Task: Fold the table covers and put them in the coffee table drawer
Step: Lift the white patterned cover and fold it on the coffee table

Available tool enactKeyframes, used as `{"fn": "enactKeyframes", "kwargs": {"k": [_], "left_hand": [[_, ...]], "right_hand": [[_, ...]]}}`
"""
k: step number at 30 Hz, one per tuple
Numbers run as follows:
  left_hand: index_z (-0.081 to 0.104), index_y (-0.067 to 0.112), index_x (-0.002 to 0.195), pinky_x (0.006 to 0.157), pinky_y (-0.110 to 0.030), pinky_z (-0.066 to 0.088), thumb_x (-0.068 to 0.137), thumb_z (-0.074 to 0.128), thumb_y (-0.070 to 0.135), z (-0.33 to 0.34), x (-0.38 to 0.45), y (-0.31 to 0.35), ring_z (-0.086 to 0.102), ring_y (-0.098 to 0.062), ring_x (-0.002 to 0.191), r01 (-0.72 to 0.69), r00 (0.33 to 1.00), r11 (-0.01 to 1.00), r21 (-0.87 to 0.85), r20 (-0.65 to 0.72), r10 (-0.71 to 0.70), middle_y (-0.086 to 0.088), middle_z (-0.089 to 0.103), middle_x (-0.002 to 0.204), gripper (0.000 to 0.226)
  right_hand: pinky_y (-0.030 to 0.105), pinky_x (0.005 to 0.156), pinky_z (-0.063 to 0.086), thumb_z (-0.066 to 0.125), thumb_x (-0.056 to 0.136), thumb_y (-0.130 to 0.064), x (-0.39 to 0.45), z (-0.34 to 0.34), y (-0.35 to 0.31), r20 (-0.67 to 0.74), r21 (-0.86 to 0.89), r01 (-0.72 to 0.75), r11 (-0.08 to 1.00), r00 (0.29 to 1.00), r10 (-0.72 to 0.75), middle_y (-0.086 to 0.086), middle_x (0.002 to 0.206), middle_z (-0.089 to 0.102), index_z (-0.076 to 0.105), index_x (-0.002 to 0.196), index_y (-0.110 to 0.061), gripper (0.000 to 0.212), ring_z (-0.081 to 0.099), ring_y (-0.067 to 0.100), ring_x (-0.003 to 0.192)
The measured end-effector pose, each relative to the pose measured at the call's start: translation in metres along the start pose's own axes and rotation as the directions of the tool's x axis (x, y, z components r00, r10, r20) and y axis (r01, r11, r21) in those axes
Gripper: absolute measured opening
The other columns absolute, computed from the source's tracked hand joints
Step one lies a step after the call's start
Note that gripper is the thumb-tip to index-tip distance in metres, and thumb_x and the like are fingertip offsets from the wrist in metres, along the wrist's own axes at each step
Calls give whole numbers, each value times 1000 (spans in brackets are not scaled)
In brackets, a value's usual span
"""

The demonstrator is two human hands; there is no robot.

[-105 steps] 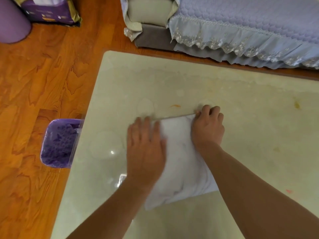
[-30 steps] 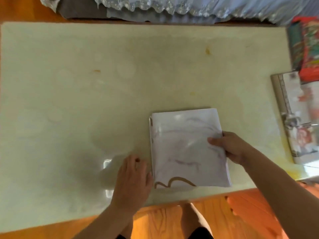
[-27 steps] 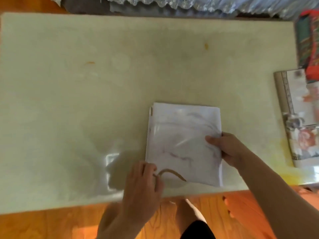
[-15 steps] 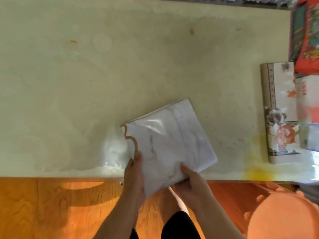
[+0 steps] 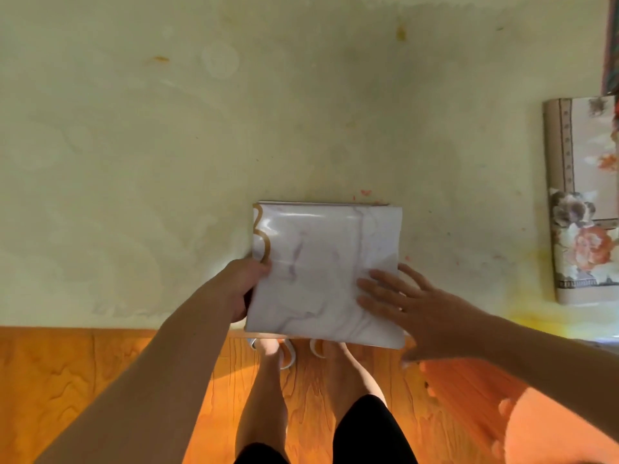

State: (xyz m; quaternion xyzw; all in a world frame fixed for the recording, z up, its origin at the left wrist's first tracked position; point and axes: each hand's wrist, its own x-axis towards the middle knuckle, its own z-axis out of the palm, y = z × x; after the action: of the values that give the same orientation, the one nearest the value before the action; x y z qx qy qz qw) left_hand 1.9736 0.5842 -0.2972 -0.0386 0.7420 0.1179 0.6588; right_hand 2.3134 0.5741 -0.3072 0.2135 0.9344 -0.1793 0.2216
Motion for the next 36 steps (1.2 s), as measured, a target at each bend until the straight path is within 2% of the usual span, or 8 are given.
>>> {"fn": "enactKeyframes", "kwargs": {"k": [13, 15, 18, 20, 22, 25, 32, 36], "left_hand": [[62, 17, 118, 68, -39, 58, 103, 53, 42, -9, 1, -5, 73, -28, 87, -73, 997, 970, 233, 52, 62, -8, 75, 99, 30], [61, 27, 107, 69, -41, 60, 100, 42, 61, -25, 7, -22, 72, -28, 81, -252, 937, 687, 681, -6, 350, -3, 72, 91, 40], [56, 16, 117, 79, -44, 55, 100, 47, 35, -57, 12, -44, 66, -37, 98, -312, 443, -155, 937, 288, 849, -9, 63, 110, 27], [49, 11, 142, 108, -48, 44, 92, 50, 16, -76, 18, -51, 48, -39, 136, -390, 283, -599, 699, 710, 644, -15, 49, 149, 50], [42, 10, 152, 122, -48, 28, 94, 48, 31, -87, 28, -51, 26, -34, 152, -467, 252, -734, 494, 870, 425, -15, 30, 163, 62], [45, 9, 151, 124, -39, 25, 90, 50, 61, -84, 35, -41, 27, -27, 152, -547, 300, -667, 506, 862, 408, -10, 35, 161, 80], [49, 15, 149, 114, -37, 43, 86, 67, 43, -80, 39, -49, 46, -13, 142, -735, 275, -314, 602, 687, 673, 4, 49, 153, 71], [69, 9, 116, 66, -33, 57, 94, 41, 68, -64, 21, -23, 74, -26, 87, -669, 296, -163, 726, 461, 837, 0, 77, 97, 69]], "right_hand": [[49, 121, 28, 71, 83, -38, 20, 25, 10, -293, 27, 50, 998, 955, -40, 18, 157, 37, 32, 156, -10, 87, 30, 34, 148], [45, 120, 30, 69, 84, -42, 19, 31, 8, -379, 54, 33, 998, 925, -11, 14, 146, 50, 42, 151, -10, 79, 43, 33, 139], [46, 113, 42, 65, 92, -34, 19, 40, 8, -458, 128, 71, 989, 889, -5, 14, 147, 52, 46, 147, -6, 64, 48, 30, 138], [44, 111, 45, 62, 96, -27, 19, 37, 12, -492, 152, 91, 984, 871, -5, 15, 148, 52, 50, 144, -2, 55, 48, 28, 139], [43, 111, 45, 66, 93, -21, 17, 34, 14, -485, 150, 113, 982, 874, -27, 14, 148, 52, 53, 142, -1, 55, 50, 27, 138], [39, 111, 46, 71, 89, -20, 16, 30, 17, -457, 185, 113, 976, 889, -16, 12, 147, 54, 55, 141, -3, 57, 51, 24, 136], [35, 102, 52, 57, 92, -32, 15, 4, 19, -319, 512, 6, 859, 930, 184, 0, 138, 63, 59, 138, -18, 49, 63, 16, 122], [40, 82, 57, 47, 81, -82, 17, -14, 13, -12, 856, -261, 445, 852, 524, -9, 108, 70, 47, 120, -47, 52, 68, 13, 95]]}}
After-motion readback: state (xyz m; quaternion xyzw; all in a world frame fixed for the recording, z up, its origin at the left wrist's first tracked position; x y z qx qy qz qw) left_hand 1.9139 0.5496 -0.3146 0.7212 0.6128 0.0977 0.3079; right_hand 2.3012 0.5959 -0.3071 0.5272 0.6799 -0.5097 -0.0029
